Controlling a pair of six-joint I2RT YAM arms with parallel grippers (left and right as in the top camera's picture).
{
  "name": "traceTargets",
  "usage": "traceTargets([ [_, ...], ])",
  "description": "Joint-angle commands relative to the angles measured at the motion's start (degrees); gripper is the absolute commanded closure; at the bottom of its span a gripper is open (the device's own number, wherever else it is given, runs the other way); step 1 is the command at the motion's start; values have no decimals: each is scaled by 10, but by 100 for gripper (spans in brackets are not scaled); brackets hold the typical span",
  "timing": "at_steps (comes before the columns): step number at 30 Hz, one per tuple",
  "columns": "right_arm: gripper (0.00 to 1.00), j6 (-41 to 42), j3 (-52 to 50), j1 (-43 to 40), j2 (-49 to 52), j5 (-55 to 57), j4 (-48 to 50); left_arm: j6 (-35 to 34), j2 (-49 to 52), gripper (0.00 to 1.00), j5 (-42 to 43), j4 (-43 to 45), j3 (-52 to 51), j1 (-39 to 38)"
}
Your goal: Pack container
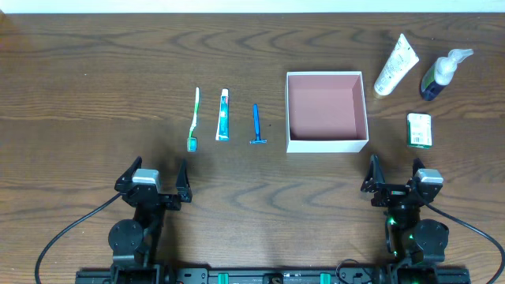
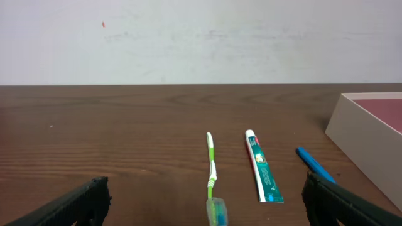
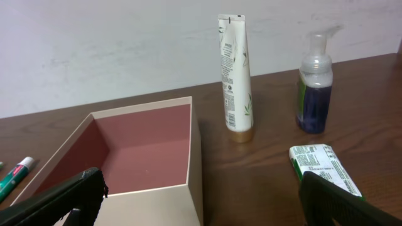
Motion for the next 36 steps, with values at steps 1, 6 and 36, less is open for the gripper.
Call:
traceTargets([
  [1, 1, -10, -2, 7, -4, -3, -1, 1, -3, 2, 8, -18, -10, 2],
  [6, 1, -10, -2, 7, -4, -3, -1, 1, -3, 2, 8, -18, -10, 2],
  [36, 1, -10, -2, 7, -4, 11, 15, 1, -3, 2, 8, -18, -10, 2],
])
